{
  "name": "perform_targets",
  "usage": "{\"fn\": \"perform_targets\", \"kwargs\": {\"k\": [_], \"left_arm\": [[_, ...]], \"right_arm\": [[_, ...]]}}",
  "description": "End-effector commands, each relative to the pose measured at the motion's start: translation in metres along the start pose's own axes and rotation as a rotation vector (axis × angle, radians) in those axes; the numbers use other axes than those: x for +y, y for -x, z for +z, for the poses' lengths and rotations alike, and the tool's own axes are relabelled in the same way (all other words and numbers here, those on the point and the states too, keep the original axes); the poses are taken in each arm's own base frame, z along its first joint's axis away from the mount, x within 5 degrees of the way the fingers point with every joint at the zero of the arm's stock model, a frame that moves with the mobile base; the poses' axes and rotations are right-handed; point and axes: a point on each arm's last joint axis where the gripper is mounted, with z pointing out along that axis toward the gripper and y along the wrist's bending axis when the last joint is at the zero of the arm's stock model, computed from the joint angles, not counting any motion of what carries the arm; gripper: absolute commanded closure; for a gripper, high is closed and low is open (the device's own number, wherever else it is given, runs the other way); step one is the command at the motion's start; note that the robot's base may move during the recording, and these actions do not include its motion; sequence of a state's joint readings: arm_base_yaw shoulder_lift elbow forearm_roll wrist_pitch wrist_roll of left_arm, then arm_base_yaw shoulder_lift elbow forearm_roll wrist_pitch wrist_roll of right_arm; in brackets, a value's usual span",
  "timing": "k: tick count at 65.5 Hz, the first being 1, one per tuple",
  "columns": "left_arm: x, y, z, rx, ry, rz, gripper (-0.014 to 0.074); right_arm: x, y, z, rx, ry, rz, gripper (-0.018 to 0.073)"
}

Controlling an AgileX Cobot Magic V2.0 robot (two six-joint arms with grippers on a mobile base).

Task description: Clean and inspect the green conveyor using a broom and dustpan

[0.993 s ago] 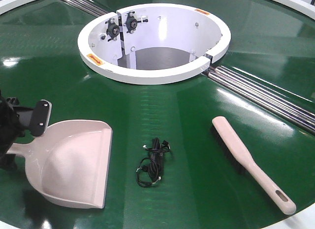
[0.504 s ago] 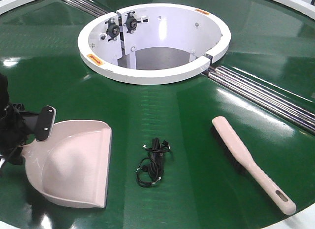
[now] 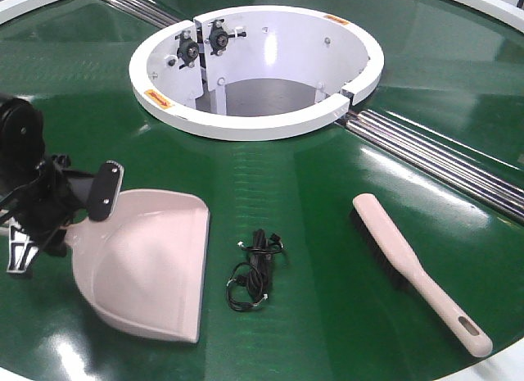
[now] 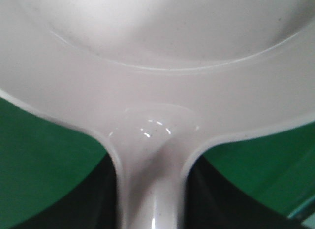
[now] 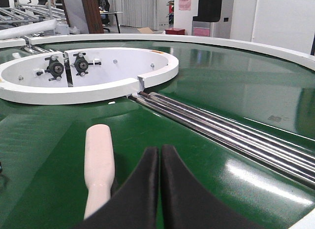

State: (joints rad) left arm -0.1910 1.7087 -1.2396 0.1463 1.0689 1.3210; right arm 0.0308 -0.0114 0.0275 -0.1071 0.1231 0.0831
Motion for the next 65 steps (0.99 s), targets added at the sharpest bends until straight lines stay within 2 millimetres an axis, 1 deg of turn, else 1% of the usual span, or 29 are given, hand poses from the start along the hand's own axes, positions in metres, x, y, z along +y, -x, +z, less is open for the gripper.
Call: {"fn": "perform_targets", "kwargs": {"k": [1, 8, 16, 24, 51, 65], "left_arm": [[0.007, 0.002, -0.030, -0.028, 0.111, -0.027, 0.0604], [0.012, 0.006, -0.032, -0.029, 0.107, -0.041, 0.0604], [0.013, 0.010, -0.027, -0.015, 0.055, -0.054, 0.0604], [0.014, 0.012, -0.024, -0.026, 0.056, -0.054, 0.0604], [0.014, 0.028, -0.025, -0.024, 0.086, 0.039, 0.0603], [0.011, 0.027, -0.025, -0.016, 0.052, 0.038, 0.0602]], "right_arm": [[0.000, 0.006, -0.001, -0.080, -0.001, -0.014, 0.0568], [0.000, 0.006, -0.001, -0.080, -0.001, -0.014, 0.0568], [0.000, 0.006, -0.001, -0.080, -0.001, -0.014, 0.0568], [0.000, 0.006, -0.001, -0.080, -0.001, -0.014, 0.0568], [0.000, 0.006, -0.001, -0.080, -0.001, -0.014, 0.0568], [0.000, 0.006, -0.001, -0.080, -0.001, -0.014, 0.0568]]}}
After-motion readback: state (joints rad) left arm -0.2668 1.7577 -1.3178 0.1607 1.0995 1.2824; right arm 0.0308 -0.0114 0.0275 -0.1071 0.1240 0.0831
